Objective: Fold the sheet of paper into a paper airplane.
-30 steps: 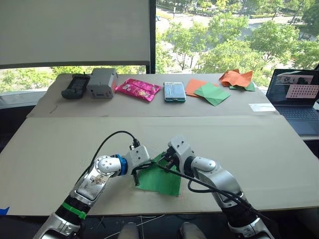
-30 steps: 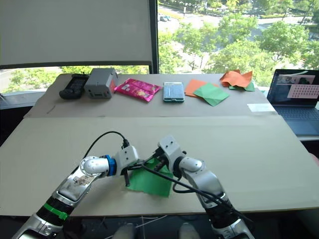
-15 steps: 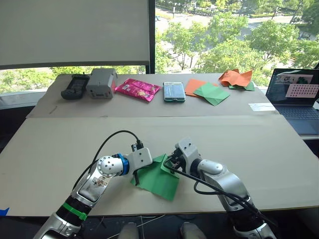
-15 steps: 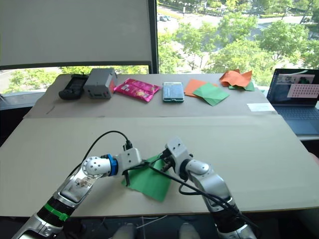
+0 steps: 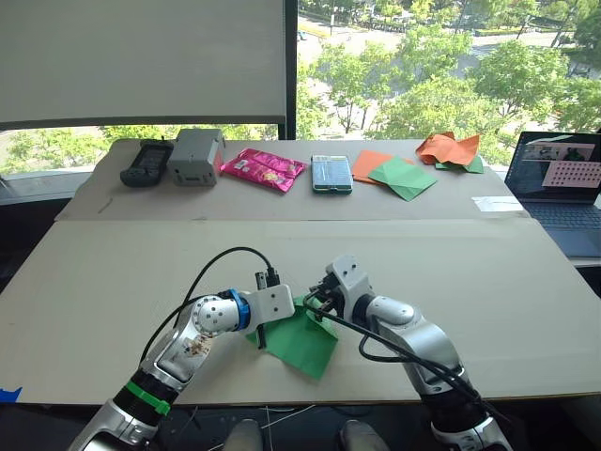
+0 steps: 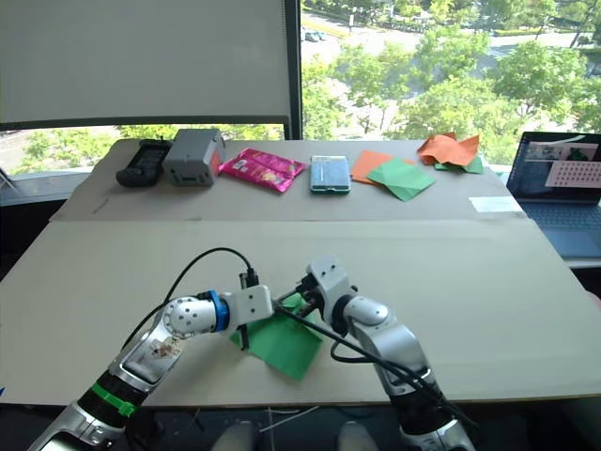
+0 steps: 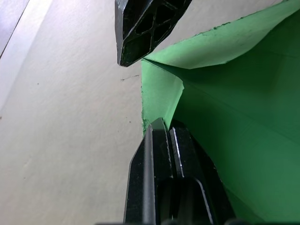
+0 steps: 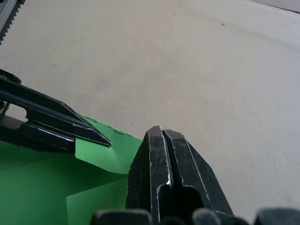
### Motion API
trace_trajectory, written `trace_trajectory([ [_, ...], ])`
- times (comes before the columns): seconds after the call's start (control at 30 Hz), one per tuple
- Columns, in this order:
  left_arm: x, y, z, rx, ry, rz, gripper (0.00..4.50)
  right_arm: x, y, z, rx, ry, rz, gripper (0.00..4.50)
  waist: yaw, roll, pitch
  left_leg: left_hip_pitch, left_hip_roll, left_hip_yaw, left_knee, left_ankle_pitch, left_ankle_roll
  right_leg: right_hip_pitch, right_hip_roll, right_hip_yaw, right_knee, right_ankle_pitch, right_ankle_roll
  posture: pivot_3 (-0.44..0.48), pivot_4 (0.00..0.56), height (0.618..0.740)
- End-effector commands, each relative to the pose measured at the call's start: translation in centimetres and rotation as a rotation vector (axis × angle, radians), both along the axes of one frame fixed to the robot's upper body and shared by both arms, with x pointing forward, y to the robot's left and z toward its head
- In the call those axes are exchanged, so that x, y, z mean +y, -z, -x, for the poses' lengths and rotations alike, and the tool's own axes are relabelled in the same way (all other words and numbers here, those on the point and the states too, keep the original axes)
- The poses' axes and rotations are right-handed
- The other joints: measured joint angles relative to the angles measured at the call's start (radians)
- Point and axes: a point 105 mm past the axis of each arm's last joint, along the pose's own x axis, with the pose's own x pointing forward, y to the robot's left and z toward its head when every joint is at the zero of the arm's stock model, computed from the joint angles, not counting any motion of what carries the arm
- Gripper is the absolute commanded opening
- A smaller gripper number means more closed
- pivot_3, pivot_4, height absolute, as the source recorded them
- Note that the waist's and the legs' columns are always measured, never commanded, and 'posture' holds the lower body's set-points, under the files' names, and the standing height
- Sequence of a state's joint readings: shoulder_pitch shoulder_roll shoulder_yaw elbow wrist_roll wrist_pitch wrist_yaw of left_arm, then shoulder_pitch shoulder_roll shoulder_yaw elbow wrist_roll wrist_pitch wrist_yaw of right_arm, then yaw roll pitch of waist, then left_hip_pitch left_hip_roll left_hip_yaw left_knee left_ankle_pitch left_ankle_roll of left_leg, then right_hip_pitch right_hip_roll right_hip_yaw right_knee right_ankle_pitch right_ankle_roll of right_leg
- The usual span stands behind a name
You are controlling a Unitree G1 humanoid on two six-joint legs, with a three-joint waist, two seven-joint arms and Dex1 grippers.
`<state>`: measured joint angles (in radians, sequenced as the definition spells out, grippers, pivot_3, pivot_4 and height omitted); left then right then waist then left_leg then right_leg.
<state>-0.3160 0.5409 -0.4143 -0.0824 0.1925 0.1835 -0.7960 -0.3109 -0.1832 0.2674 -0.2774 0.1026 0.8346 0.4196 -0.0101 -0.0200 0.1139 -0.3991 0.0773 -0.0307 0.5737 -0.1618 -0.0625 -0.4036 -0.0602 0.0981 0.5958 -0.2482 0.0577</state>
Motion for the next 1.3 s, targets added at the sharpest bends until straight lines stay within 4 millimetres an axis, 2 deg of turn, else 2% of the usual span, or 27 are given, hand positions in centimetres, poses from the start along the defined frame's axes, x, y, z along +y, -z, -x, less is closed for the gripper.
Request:
trace_trajectory([
  [0.03, 0.1, 2.2, 0.6, 0.069, 0.014, -0.061, 0.02, 0.4, -0.6, -0.2, -0.031, -0.001, -0.010, 0.00, 0.000, 0.000, 0.000, 0.000, 0.000, 0.000, 0.000, 0.000, 0.000, 0.000, 0.000, 0.000, 0.000, 0.000, 0.000, 0.000, 0.150, 0.721],
  [0.27, 0.5, 1.9, 0.5, 0.059, 0.014, -0.070, 0.02, -0.6, 2.0, 0.0, 0.059, 0.046, 0.054, 0.00, -0.001, 0.001, -0.001, 0.000, 0.000, 0.000, 0.000, 0.000, 0.000, 0.000, 0.000, 0.000, 0.000, 0.000, 0.000, 0.000, 0.150, 0.721],
  [0.37, 0.7, 1.6, 0.6, 0.057, 0.016, -0.070, 0.02, -0.7, 2.5, 0.1, 0.072, 0.046, 0.062, 0.00, -0.002, 0.001, -0.001, 0.000, 0.000, 0.000, 0.000, 0.000, 0.000, 0.000, 0.000, 0.000, 0.000, 0.000, 0.000, 0.000, 0.150, 0.721],
  [0.57, 2.2, -0.7, 0.9, 0.098, -0.006, -0.014, 1.77, -0.4, 2.8, -0.3, 0.069, 0.046, 0.066, 0.00, -0.010, 0.001, -0.002, 0.001, 0.000, 0.000, 0.000, 0.000, 0.000, 0.000, 0.000, 0.000, 0.001, 0.000, 0.000, 0.000, 0.150, 0.721],
  [0.7, 4.0, -3.6, 0.6, 0.206, -0.066, 0.128, 1.77, -0.4, 2.6, -0.4, 0.063, 0.049, 0.062, 0.00, -0.020, 0.001, -0.001, 0.001, 0.000, 0.000, -0.001, 0.000, 0.001, -0.001, 0.001, 0.000, 0.002, 0.000, 0.000, 0.000, 0.150, 0.721],
  [0.8, 4.3, -5.1, 0.2, 0.289, -0.080, 0.237, 1.77, -0.5, 2.6, -0.6, 0.058, 0.051, 0.062, 0.00, -0.020, -0.001, 0.000, 0.000, 0.000, 0.000, -0.001, 0.000, 0.001, -0.001, 0.001, 0.000, 0.003, 0.000, 0.000, 0.000, 0.150, 0.721],
  [0.9, 4.4, -6.5, -1.4, 0.377, -0.091, 0.390, 0.96, -0.6, 2.5, -0.6, 0.049, 0.058, 0.061, 0.00, -0.016, -0.001, 0.000, 0.000, 0.000, 0.000, 0.000, 0.000, 0.001, 0.000, 0.000, 0.000, 0.002, 0.000, 0.000, 0.000, 0.150, 0.721],
  [1.0, 3.5, -6.4, -2.6, 0.431, -0.072, 0.443, 0.04, -0.6, 2.5, -0.5, 0.050, 0.068, 0.058, 0.00, -0.020, -0.001, 0.000, 0.000, 0.000, 0.000, 0.000, 0.001, 0.001, 0.000, 0.000, 0.000, 0.002, 0.000, 0.000, 0.000, 0.150, 0.721],
  [1.17, 1.8, -5.0, -4.0, 0.450, -0.058, 0.419, 0.04, -0.7, 2.9, -0.2, 0.057, 0.079, 0.060, 0.00, -0.022, -0.002, 0.000, 0.000, 0.000, -0.001, 0.000, 0.006, 0.009, 0.000, 0.001, 0.000, 0.003, 0.000, 0.001, 0.000, 0.150, 0.721],
  [1.3, 0.7, -4.0, -4.1, 0.463, -0.025, 0.392, 0.04, -1.0, 2.9, -0.1, 0.057, 0.094, 0.060, 0.00, -0.023, -0.002, 0.000, 0.000, 0.000, -0.001, 0.000, 0.006, 0.009, 0.000, 0.001, 0.000, 0.005, 0.001, 0.001, 0.000, 0.150, 0.721],
])
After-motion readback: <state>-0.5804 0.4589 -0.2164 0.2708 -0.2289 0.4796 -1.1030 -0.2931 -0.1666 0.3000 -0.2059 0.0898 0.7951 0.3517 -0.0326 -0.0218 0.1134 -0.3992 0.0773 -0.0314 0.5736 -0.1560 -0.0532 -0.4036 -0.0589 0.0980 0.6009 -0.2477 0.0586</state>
